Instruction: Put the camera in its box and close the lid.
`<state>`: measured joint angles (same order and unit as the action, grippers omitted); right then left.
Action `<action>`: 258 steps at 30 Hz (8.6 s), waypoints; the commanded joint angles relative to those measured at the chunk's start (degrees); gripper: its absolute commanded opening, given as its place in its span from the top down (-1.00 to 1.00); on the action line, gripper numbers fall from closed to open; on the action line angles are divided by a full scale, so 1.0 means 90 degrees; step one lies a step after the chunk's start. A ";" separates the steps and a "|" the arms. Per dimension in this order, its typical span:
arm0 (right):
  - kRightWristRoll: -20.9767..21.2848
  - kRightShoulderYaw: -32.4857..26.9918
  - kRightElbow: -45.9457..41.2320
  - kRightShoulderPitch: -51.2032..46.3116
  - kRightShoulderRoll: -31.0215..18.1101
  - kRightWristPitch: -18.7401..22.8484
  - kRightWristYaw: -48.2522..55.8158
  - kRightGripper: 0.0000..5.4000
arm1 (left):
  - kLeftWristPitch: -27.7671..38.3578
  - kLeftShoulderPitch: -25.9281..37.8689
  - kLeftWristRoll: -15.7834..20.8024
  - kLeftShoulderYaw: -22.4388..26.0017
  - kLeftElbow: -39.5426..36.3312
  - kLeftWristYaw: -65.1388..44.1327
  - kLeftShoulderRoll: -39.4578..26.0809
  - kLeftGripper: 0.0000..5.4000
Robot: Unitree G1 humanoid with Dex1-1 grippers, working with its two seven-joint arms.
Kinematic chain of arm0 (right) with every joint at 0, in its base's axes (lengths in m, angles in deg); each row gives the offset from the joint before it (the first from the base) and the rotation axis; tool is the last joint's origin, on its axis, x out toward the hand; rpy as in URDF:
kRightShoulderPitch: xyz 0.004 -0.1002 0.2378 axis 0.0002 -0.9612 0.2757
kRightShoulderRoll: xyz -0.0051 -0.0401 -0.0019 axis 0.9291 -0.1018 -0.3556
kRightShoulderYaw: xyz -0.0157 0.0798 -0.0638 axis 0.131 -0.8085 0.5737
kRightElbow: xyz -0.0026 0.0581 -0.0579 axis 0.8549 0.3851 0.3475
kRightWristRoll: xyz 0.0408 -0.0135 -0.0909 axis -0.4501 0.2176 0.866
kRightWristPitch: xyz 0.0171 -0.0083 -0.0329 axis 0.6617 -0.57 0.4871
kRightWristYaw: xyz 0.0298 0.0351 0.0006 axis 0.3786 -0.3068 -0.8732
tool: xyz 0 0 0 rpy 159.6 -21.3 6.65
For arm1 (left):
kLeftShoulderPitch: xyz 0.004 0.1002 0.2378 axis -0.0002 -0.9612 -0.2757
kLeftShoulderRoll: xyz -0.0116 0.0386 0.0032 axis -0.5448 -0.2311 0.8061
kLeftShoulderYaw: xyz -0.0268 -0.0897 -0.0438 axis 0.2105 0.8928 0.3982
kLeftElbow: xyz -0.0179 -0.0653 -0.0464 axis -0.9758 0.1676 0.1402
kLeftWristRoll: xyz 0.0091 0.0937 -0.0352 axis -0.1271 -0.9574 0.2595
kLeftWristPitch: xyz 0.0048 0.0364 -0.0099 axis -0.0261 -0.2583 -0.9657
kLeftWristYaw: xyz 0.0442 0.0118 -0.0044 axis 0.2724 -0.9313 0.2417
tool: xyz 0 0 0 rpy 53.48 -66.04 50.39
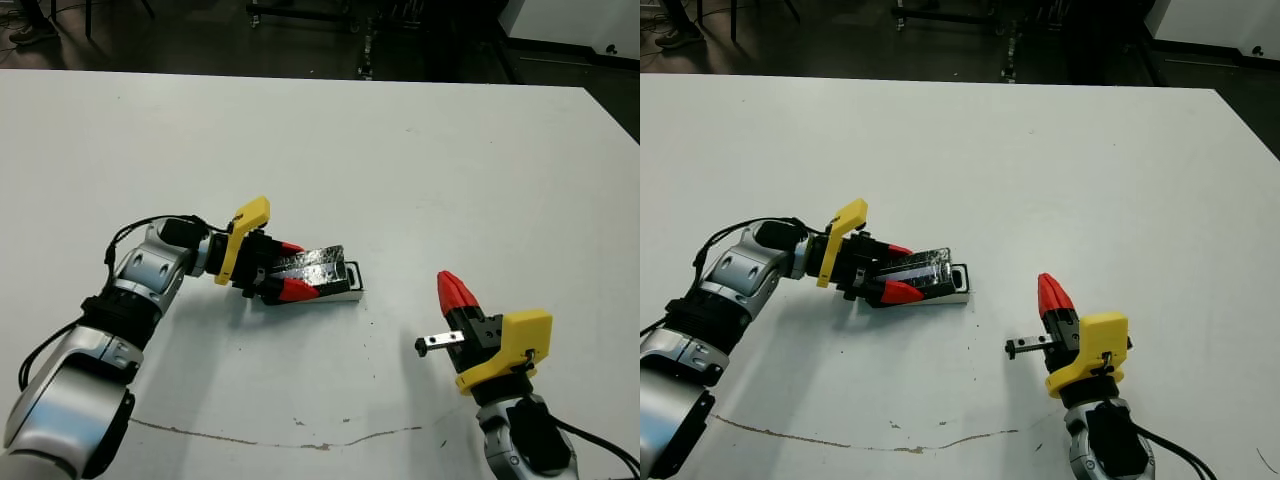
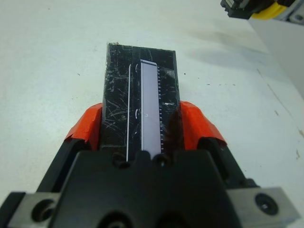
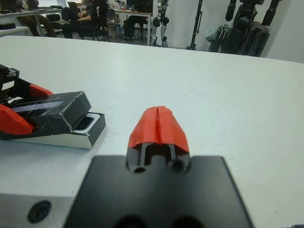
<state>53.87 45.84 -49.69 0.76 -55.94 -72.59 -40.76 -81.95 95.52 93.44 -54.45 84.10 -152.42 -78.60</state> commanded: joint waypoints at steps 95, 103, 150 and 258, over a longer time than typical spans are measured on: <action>-0.0030 -0.0322 -0.0021 -0.0207 -0.0087 -0.0136 0.0153 1.00 | 0.1865 0.1350 -0.2354 -0.1267 0.3054 0.0784 0.2379 -0.15; 0.0002 -0.0289 -0.0027 -0.0262 -0.0044 -0.0165 0.0110 1.00 | 0.1845 0.1378 -0.2478 -0.1431 0.3132 0.0939 0.2530 -0.15; -0.0019 -0.0186 0.0004 -0.0320 -0.0029 -0.0183 0.0088 1.00 | 0.0870 -0.0533 -0.1784 -0.0718 0.0425 0.0852 0.0065 -1.00; 0.0064 0.0140 0.0165 -0.0425 0.0096 -0.0393 -0.0085 1.00 | -0.3221 -0.3620 0.0580 -0.0040 -0.4290 0.7357 0.2116 1.00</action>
<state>54.55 47.28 -48.79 -2.83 -54.80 -75.51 -41.54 -106.05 68.11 99.73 -53.22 42.56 -85.95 -57.55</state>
